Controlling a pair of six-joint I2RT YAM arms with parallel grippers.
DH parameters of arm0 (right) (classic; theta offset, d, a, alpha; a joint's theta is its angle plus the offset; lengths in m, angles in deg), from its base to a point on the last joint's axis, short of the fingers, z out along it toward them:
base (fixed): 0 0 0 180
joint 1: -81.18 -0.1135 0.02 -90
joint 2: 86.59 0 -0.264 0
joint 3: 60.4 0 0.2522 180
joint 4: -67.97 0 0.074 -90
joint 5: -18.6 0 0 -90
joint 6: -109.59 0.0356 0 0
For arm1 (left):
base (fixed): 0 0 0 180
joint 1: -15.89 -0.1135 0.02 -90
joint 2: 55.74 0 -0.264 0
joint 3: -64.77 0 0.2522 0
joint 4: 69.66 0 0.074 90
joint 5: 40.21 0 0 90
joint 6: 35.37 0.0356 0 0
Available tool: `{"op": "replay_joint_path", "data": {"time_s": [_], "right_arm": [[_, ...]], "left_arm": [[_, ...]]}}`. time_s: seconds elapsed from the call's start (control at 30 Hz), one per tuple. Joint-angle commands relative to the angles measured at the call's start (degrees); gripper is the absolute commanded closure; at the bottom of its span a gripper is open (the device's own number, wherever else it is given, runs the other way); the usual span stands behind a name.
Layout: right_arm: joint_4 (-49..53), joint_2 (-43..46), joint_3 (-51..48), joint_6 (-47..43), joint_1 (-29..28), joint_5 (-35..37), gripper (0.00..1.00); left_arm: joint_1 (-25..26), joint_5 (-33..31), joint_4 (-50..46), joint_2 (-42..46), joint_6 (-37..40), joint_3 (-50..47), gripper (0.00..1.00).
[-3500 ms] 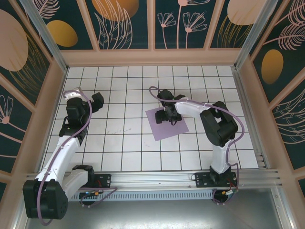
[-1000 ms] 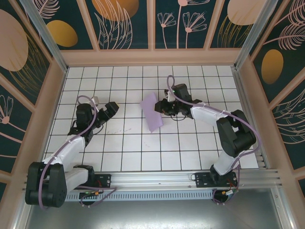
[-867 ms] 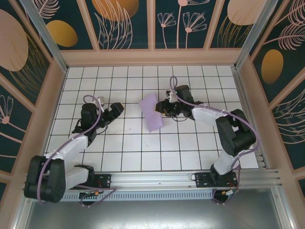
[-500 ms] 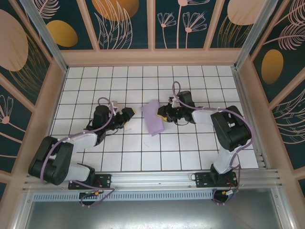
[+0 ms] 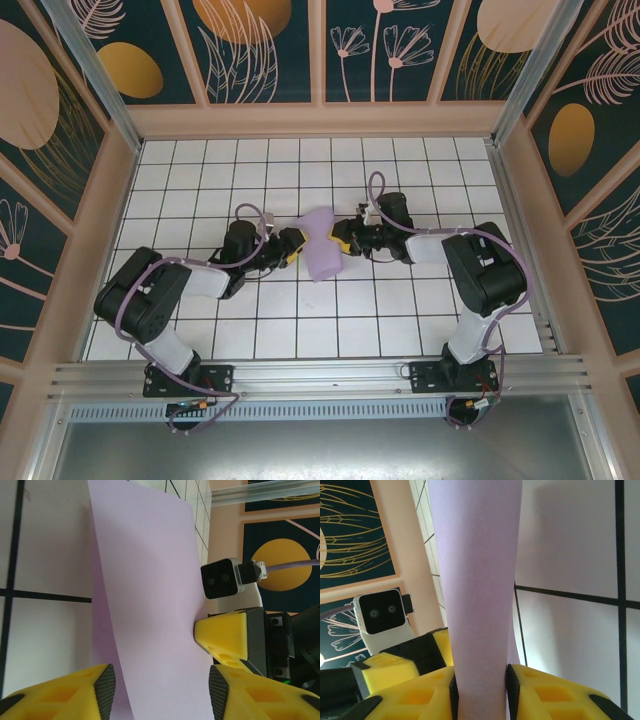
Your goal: Fold a paper plane with a square sheet of paper (pick it up from the middle)
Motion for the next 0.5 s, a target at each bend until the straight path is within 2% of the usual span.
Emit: {"op": "replay_joint_path", "data": {"time_s": [0.0,0.17,0.3,0.47], "right_arm": [[-3.58,-0.72,-0.93,1.78,0.31,-2.19,0.66],[-2.4,-1.03,-0.92,1.13,0.34,-1.99,0.65],[3.96,-1.13,0.05,-2.39,0.08,0.69,0.62],[15.72,0.18,4.57,-8.52,-2.46,7.47,0.52]], "left_arm": [[0.9,1.6,5.81,-1.87,-1.98,1.42,0.47],[0.9,1.0,7.38,-2.17,-2.17,1.07,0.56],[0.9,0.23,7.54,-1.99,-1.66,1.06,0.73],[0.91,-0.46,5.58,-1.36,0.13,1.83,0.95]]}}
